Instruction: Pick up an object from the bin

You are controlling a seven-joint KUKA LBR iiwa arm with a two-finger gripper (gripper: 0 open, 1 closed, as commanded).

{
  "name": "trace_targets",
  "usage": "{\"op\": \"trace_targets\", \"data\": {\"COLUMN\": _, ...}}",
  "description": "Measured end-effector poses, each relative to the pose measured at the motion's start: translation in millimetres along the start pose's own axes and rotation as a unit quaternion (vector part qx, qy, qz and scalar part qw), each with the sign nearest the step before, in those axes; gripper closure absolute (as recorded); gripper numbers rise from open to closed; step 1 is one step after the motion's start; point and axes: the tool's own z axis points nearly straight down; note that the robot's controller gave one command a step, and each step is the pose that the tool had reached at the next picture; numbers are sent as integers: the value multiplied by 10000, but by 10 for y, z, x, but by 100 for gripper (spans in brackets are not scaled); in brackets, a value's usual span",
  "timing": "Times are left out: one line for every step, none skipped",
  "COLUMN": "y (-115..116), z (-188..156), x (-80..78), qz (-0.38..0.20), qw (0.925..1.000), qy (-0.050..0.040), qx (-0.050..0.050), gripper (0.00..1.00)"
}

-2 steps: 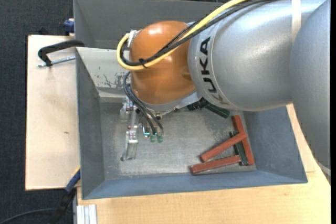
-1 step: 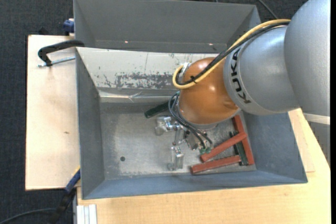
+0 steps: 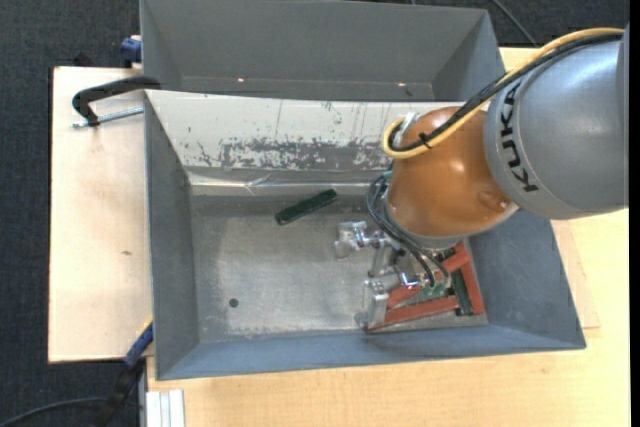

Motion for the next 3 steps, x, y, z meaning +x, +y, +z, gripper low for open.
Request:
{"op": "trace_targets", "data": {"y": -870, "z": 13, "x": 125, "qz": -577, "qw": 9983, "qy": -14, "qx": 12, "gripper": 0}}
{"op": "trace_targets", "data": {"y": -1395, "z": 322, "x": -106, "qz": -39, "qw": 10000, "qy": -26, "qx": 3, "gripper": 0}}
{"op": "trace_targets", "data": {"y": -1029, "z": 312, "x": -77, "qz": -489, "qw": 9988, "qy": -5, "qx": -14, "gripper": 0}}
